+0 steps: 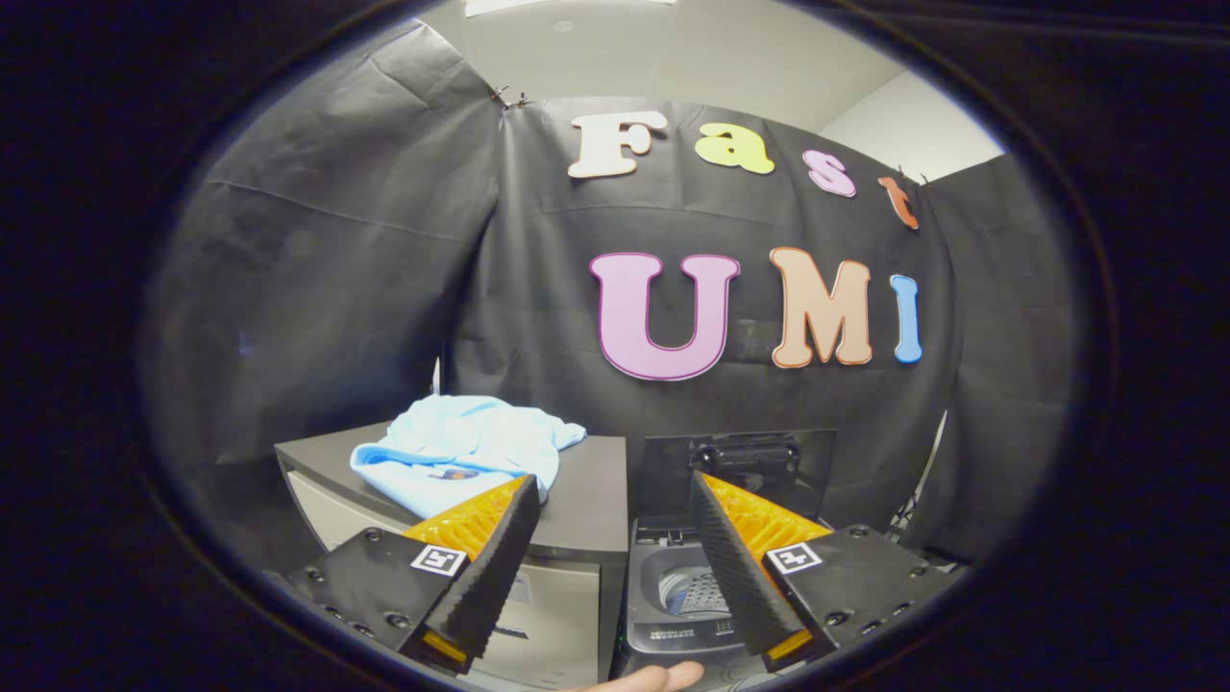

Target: Put the clothes into the washing machine and then close the washing machine lid.

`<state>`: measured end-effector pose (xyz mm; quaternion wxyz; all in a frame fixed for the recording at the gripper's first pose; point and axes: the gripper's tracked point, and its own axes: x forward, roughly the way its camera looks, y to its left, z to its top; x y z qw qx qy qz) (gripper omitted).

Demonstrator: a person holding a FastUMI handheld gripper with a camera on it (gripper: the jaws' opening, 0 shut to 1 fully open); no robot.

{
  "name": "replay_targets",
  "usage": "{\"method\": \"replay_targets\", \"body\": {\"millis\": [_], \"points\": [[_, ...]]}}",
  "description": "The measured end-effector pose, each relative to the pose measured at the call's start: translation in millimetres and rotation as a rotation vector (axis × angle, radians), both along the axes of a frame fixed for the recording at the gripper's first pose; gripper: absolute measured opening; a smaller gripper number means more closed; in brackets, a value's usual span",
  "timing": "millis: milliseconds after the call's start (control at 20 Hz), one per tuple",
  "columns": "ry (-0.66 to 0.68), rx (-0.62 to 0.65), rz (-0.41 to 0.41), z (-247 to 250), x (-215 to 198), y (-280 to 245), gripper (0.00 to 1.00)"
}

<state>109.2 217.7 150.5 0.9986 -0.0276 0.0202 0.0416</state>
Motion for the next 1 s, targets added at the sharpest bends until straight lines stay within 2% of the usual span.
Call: {"method": "replay_targets", "body": {"millis": [200, 650, 800, 1000], "points": [[0.008, 0.002, 0.018, 15.9, 20.0, 26.3, 0.97], [0.141, -0.039, 0.096, -5.9, 80.4, 104.3, 0.97], [0.203, -0.093, 0.113, -16.1, 87.5, 118.8, 0.98], [0.186, -0.105, 0.134, -13.7, 93.7, 131.2, 0.98]]}}
